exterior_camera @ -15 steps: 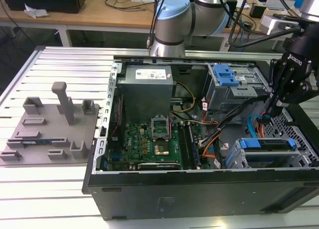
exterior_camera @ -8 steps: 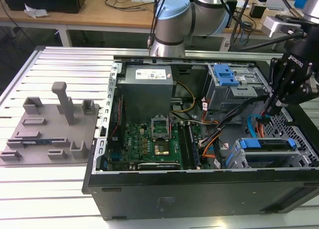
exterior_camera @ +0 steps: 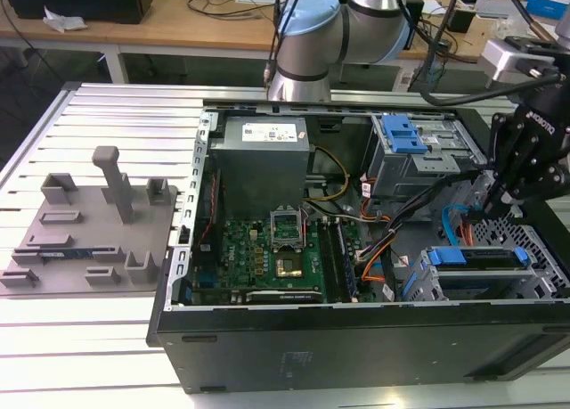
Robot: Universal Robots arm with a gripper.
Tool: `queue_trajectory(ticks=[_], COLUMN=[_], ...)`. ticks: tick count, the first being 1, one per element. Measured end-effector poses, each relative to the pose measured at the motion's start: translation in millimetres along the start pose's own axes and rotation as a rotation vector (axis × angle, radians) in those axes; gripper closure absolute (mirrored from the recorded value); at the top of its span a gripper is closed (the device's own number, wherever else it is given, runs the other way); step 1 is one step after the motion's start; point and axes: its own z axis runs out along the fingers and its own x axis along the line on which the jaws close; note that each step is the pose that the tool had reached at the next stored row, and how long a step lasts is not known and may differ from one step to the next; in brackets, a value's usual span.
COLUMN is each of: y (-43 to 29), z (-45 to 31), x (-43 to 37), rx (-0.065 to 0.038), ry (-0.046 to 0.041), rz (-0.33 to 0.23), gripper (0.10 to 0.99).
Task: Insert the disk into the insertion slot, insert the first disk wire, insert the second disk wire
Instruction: 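Insert the first disk wire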
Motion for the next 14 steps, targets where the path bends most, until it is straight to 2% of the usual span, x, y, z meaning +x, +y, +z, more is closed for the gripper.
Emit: queue_trajectory(ticks=[4, 5, 10, 14], y=[-0.7, -0.7, -1.6, -1.8], z=[0.6, 0.8, 2.4, 2.3], x=[5.4, 6.7, 14.2, 14.5], rx=[0.000, 0.000, 0.002, 0.002], ry=[-0.0136, -0.0197, -0.0211, -0.0208], rz=[-0.005, -0.011, -0.031, -0.031], gripper=[0.918, 0.918, 0.918, 0.918])
